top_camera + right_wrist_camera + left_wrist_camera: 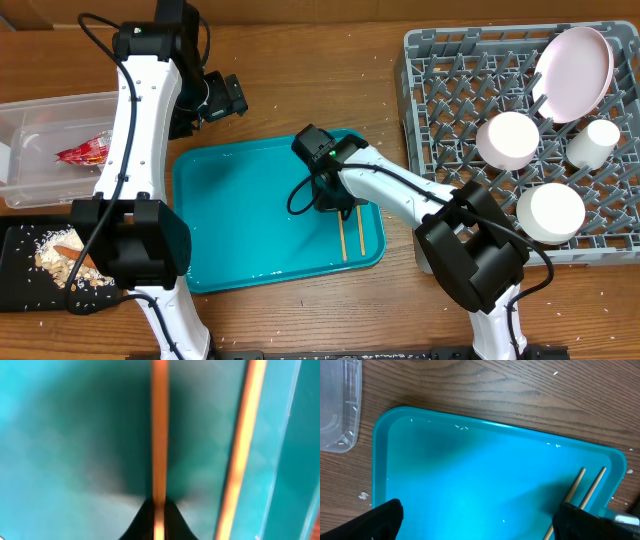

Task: Sort waste into correct bins and load items into the dishwasher
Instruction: 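Grasp one chopstick with the right gripper and carry it to the rack, then return the right gripper to the teal tray and grasp the second chopstick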

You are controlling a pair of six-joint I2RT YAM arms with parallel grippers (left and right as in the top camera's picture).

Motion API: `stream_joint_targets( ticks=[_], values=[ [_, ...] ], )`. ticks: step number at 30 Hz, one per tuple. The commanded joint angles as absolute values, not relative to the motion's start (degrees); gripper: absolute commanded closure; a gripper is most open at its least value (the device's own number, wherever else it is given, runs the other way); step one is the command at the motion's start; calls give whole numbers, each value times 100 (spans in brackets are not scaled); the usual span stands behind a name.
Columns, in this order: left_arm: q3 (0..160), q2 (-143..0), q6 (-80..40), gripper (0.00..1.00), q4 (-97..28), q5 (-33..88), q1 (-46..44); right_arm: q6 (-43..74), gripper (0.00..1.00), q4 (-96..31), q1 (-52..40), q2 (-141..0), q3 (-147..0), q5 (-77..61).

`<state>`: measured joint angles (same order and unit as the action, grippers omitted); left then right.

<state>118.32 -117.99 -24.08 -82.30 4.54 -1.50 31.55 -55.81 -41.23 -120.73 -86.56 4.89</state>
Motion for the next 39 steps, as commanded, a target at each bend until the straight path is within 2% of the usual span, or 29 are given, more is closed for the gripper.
stream_joint_targets(
  ticks=[1,4,9,11,16,19,22,25,30,34,35,37,38,39],
  values=[
    [11784,-11736,-2488,0,-8224,495,-189,3306,96,-5878,-4101,-12158,-9076,508],
    [11784,-11736,-2488,0,-8224,495,-189,3304,96,-6276,-4082,-12007,-9529,690],
    [11784,-11736,-2488,0,-8224,495,-189,3256,96,-7194,-3817,-11559,-10637,1758],
    [11784,-11736,-2488,0,-8224,495,-189,3065,96,-7494,-3535,-11334,-11161,2198],
    [11784,-11736,-2488,0,-8224,495,-189,2104,96,-7391,-2606,-11008,-11594,2156],
    [11784,-11736,-2488,0,-8224,495,-189,1367,96,-7229,-1935,-11010,-11583,1435],
    [11784,-11736,-2488,0,-8224,495,-189,478,96,-7078,-1068,-11192,-11579,-126],
    [11784,-11736,-2488,0,-8224,495,-189,438,96,-7037,-506,-11417,-11579,-596],
    [11784,-11736,-2488,0,-8221,495,-189,163,96,-7078,-250,-11767,-11574,-1214],
    [11784,-11736,-2488,0,-8224,495,-189,143,96,-7078,-342,-11961,-11572,-1210],
    [11784,-11736,-2488,0,-8224,495,-189,145,95,-7078,-366,-11983,-11572,-1212],
    [11784,-11736,-2488,0,-8224,495,-189,148,83,-7078,-392,-11998,-11572,-1210],
    [11784,-11736,-2488,0,-8221,495,-189,148,71,-7078,-403,-11998,-11572,-1210],
    [11784,-11736,-2488,0,-8224,495,-189,150,50,-7083,-405,-11998,-11572,-1210]
  ],
)
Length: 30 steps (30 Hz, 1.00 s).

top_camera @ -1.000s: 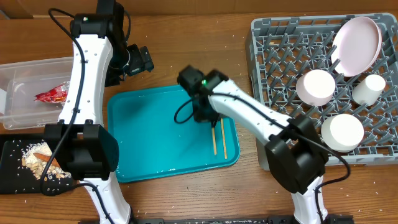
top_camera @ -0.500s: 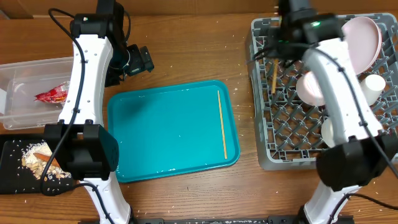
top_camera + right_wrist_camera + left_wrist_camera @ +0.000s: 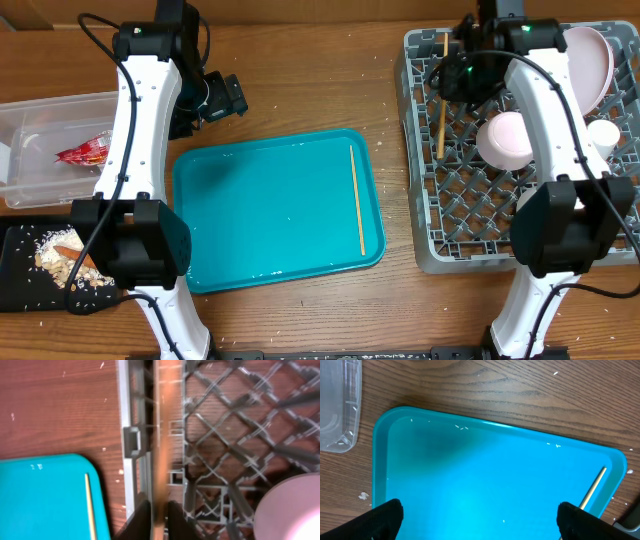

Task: Sort waste into correct bins and load items into the dishwasher
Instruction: 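Return the right gripper to the teal tray and grasp the second chopstick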

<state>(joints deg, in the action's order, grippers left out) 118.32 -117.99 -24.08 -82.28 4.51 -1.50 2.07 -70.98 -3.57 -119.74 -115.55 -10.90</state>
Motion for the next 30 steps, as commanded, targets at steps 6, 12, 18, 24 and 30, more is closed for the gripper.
stream_joint_targets(
  ticks=[6,12,18,24,30],
  values=[
    [11784,-11736,-2488,0,-8224,495,-189,189,22,-7227,-405,-11998,-11572,-1212],
    [11784,-11736,-2488,0,-8224,495,-189,469,30,-7548,-489,-11974,-11579,-1809],
    [11784,-11736,-2488,0,-8224,495,-189,464,35,-7690,-969,-11926,-11581,-2534],
    [11784,-11736,-2488,0,-8224,495,-189,1007,31,-7730,-1990,-11928,-11500,-1251],
    [11784,-11736,-2488,0,-8224,495,-189,2322,22,-7446,-2816,-11933,-10774,189]
  ],
)
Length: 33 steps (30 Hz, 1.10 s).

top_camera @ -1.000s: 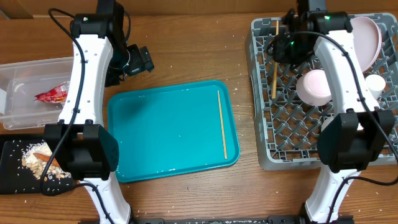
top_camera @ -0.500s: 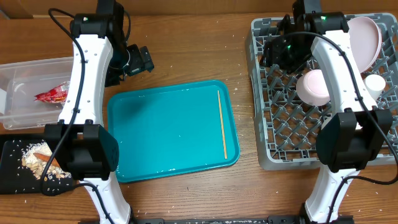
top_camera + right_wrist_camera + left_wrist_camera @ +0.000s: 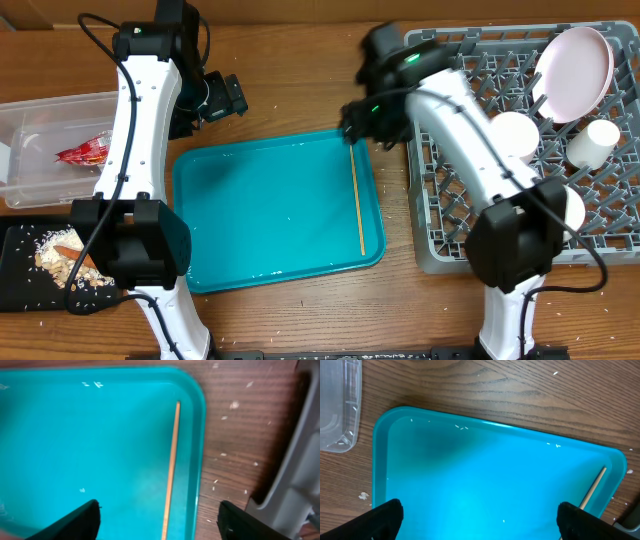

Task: Sort waste into correct bins and load items into the dishwasher
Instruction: 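Return the right gripper to the teal tray and grasp the second chopstick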

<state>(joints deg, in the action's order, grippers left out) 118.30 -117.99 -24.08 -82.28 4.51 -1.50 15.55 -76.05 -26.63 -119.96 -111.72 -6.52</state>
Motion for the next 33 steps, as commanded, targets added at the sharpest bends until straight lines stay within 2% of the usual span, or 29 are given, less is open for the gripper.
stream_joint_targets(
  ticks=[1,6,10,12,22,29,33],
  values=[
    [11784,-11736,-2488,0,-8224,495,-189,2322,22,-7325,-2888,-11933,-10610,139],
    [11784,-11736,-2488,0,-8224,493,-189,2432,25,-6641,-3114,-11933,-9614,97],
    [11784,-11736,-2488,0,-8224,495,-189,2425,43,-6311,-3116,-11933,-9094,-464],
    [11784,-11736,-2488,0,-8224,495,-189,2423,48,-6171,-3118,-11933,-8910,-617],
    [11784,-11736,-2488,0,-8224,495,-189,2545,52,-5612,-3122,-11939,-8180,-622],
    [11784,-11736,-2488,0,-8224,495,-189,2895,82,-5555,-3201,-11939,-8138,-281],
    [11784,-11736,-2488,0,-8224,495,-189,3020,87,-5601,-3426,-11939,-8189,19]
  ],
)
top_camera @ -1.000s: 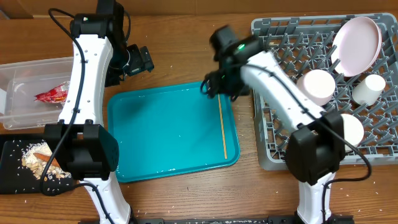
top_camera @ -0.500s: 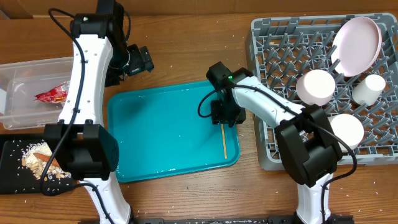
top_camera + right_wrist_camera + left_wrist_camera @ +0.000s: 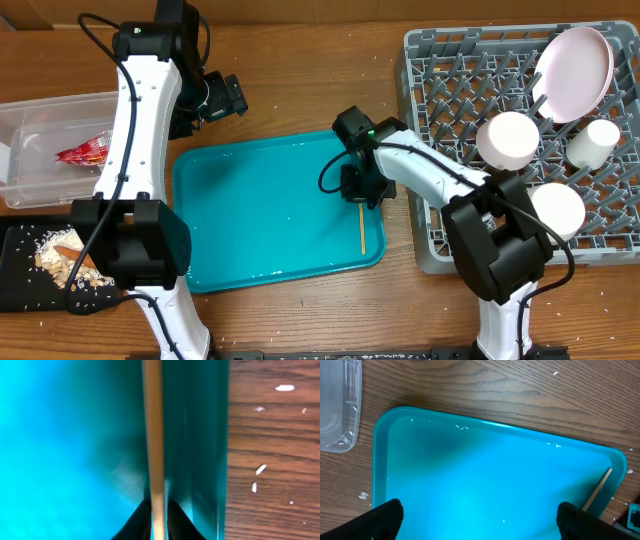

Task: Sort waste into correct bins and load items into the dishwasher
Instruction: 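Return the right gripper to the teal tray and grasp the second chopstick, then carry the second chopstick with the right gripper into the rack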

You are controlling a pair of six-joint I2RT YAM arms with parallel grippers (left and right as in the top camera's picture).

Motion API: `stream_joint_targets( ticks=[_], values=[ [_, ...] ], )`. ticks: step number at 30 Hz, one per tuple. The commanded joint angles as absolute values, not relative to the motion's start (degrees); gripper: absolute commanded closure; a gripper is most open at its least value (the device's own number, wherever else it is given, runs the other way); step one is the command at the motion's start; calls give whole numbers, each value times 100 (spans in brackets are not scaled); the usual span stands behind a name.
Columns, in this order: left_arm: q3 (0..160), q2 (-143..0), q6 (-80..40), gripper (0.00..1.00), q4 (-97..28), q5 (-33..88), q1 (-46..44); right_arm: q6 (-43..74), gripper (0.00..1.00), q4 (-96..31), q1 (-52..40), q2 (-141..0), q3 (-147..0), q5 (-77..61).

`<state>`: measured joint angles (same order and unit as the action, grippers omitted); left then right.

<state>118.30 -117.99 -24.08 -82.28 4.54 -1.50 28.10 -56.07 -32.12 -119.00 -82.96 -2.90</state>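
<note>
A wooden chopstick (image 3: 361,230) lies along the right side of the teal tray (image 3: 260,220). My right gripper (image 3: 362,190) is down on the chopstick's upper part. In the right wrist view the fingertips press both sides of the chopstick (image 3: 152,435), so the right gripper (image 3: 157,504) is shut on it just inside the tray's right rim (image 3: 220,435). My left gripper (image 3: 226,98) hangs open over the tray's far left corner. Its fingers (image 3: 385,519) frame the tray (image 3: 470,460), and the chopstick's tip (image 3: 598,491) shows at the right.
The grey dish rack (image 3: 450,100) at the right holds a pink plate (image 3: 572,60) and three white cups (image 3: 508,138). A clear bin (image 3: 30,120) with a red wrapper (image 3: 85,152) and a black bin (image 3: 20,285) of food scraps stand at the left.
My right gripper was open above the tray's far right corner. It is now low on the tray and shut on the remaining chopstick. The left arm has not moved.
Two chopsticks lay on the tray, with my right gripper shut on the left one. Then it held that chopstick over the dish rack's left part, leaving one on the tray. Later it hovered open over the tray's corner, and now it grips the second chopstick.
</note>
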Motion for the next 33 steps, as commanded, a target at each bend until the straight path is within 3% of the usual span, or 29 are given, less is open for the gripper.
stream_joint_targets(
  ticks=[1,7,9,15,24,28,33],
  values=[
    [11784,-11736,-2488,0,-8224,495,-189,3030,87,-5645,-3489,-11939,-8226,126],
    [11784,-11736,-2488,0,-8224,495,-189,3028,84,-5767,-3789,-11939,-8337,554],
    [11784,-11736,-2488,0,-8224,495,-189,3028,96,-5780,-3787,-11937,-8342,548],
    [11784,-11736,-2488,0,-8224,495,-189,2954,96,-6624,-3527,-11878,-9109,445],
    [11784,-11736,-2488,0,-8224,495,-189,1505,96,-7671,-2128,-11419,-11537,545],
    [11784,-11736,-2488,0,-8221,495,-189,480,96,-7345,-1444,-11402,-11771,336],
    [11784,-11736,-2488,0,-8224,495,-189,357,96,-7144,-858,-11572,-11679,276]
  ],
)
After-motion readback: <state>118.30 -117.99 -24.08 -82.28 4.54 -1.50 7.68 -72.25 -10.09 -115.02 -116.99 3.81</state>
